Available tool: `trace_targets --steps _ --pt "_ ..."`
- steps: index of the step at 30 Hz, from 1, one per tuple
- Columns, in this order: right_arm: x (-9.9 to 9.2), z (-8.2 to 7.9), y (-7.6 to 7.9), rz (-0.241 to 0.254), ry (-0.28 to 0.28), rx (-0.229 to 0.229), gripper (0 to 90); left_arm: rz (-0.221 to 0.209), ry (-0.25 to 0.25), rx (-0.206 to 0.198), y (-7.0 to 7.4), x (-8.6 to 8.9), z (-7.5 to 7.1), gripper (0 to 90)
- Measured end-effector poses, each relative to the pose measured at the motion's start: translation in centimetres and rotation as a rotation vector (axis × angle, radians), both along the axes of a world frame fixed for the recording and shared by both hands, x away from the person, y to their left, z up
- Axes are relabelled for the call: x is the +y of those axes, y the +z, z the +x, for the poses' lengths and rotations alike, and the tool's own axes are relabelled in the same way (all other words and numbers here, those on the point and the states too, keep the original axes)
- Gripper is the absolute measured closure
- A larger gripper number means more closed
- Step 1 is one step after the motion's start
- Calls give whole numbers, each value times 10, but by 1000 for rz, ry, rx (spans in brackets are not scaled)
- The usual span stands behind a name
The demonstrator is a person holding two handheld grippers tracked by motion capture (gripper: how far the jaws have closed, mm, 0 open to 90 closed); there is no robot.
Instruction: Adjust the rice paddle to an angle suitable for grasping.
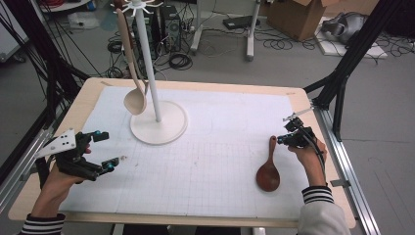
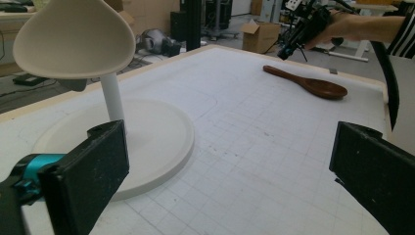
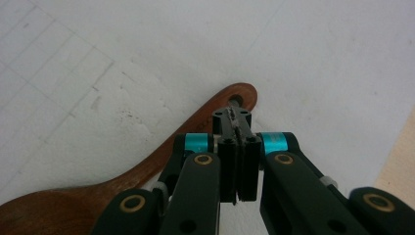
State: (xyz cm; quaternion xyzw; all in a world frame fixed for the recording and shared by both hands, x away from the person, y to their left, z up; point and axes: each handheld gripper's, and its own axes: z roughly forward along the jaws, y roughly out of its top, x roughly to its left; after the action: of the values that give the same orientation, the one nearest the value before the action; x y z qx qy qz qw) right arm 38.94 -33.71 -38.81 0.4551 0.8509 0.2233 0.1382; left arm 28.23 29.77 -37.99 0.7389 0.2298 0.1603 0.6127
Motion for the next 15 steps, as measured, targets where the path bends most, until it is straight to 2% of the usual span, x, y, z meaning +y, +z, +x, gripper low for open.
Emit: trace_targets --steps 5,8,15 --pt "1 6 -1 -39 6 31 900 2 -2 3 -1 -1 1 17" --pt "5 9 -2 -82 -1 73 900 3 -5 5 -1 -2 0 17" --pt "10 16 -7 -145 15 115 900 3 -3 2 0 -1 0 17"
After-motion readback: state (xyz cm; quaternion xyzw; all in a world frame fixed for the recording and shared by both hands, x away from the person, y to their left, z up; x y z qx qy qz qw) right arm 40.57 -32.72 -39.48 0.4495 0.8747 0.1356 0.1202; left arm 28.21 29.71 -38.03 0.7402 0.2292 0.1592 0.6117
